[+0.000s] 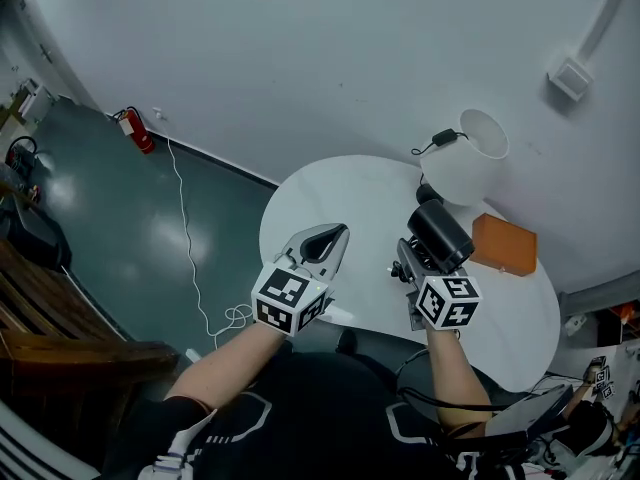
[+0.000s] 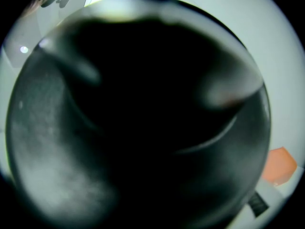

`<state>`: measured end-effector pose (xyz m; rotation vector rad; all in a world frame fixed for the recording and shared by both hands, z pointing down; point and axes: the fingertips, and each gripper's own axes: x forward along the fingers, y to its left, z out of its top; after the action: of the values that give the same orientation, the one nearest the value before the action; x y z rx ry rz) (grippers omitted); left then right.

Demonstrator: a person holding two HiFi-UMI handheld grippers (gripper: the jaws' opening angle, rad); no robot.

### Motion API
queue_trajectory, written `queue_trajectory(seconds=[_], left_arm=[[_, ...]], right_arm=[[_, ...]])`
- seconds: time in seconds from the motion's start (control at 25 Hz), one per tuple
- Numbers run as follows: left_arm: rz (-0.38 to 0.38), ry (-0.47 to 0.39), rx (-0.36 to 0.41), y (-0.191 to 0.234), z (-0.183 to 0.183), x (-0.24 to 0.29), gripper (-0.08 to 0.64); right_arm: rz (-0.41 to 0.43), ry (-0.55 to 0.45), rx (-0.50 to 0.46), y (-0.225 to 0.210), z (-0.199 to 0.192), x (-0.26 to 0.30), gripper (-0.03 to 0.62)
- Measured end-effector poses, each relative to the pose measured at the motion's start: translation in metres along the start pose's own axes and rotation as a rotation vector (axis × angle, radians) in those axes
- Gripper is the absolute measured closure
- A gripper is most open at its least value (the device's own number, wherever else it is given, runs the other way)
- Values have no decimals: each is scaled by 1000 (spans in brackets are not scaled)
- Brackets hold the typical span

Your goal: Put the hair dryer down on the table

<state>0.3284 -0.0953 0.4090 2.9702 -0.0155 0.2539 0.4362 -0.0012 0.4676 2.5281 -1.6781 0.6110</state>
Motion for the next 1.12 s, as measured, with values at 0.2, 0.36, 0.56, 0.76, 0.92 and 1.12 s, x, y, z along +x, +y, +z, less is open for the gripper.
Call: queue_trajectory(seconds=[0.2, 0.36, 0.56, 0.76, 0.92, 1.12], left_arm=[[81, 9, -36, 6, -5, 1, 554], [114, 15, -27, 6, -15, 10, 554], [166, 53, -42, 13, -37, 20, 554], [202, 88, -73, 15, -56, 23, 554], [254, 102, -108, 22, -66, 17, 554], [312, 114, -136, 31, -77, 5, 554]], right_arm=[[79, 76, 8, -6, -17, 20, 311], [121, 111, 5, -16, -27, 32, 311], [188, 159, 6, -19, -38, 53, 311], [255, 221, 7, -19, -52, 69, 311], [314, 270, -1, -12, -62, 83, 311], [389, 321, -1, 4, -75, 101, 313]])
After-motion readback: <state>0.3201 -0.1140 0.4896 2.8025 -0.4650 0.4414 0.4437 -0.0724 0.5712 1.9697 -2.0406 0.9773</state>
